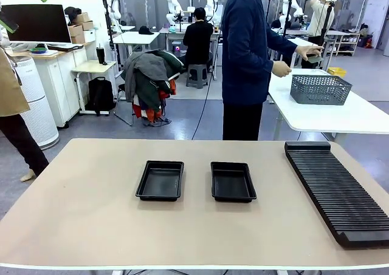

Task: Inspect and transfer BCBs to ESD trays.
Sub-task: Pick up the Blank PCB from the PCB Rack and place it in the left ESD tray.

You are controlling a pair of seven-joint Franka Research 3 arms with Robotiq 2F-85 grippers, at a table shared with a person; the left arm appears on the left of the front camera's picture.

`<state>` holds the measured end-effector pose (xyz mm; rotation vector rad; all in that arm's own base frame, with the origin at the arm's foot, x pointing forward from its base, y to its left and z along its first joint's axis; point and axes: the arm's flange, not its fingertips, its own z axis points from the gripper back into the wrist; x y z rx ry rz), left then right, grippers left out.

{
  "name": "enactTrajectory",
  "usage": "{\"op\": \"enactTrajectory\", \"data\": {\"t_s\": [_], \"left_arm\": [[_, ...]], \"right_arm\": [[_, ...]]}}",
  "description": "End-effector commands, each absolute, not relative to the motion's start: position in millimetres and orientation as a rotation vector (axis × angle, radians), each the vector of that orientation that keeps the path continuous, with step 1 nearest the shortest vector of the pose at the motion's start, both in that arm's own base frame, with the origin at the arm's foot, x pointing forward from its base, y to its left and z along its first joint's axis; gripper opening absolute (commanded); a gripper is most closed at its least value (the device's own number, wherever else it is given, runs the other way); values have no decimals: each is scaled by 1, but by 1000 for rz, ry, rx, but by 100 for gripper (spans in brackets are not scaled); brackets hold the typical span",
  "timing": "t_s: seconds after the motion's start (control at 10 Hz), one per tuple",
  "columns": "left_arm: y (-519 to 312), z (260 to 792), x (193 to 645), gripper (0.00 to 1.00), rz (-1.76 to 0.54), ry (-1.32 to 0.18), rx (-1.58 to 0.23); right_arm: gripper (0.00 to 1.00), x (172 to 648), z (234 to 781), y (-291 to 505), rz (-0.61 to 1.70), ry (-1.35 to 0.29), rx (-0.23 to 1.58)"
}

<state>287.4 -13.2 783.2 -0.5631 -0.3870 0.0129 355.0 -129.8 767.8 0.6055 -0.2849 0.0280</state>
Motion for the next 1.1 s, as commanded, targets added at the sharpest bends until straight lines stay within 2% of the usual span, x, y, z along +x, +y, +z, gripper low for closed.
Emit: {"op": "enactTrajectory", "data": {"t_s": [0.0,0.7,1.0], "left_arm": [[-14,788,290,100,35,-361,-516],[-14,791,294,100,41,-326,-488],[-14,785,295,100,13,-362,-508]], "right_arm": [[100,356,768,-133,39,-302,567],[100,356,766,-128,25,-302,531],[100,355,768,-132,23,-282,583]]}}
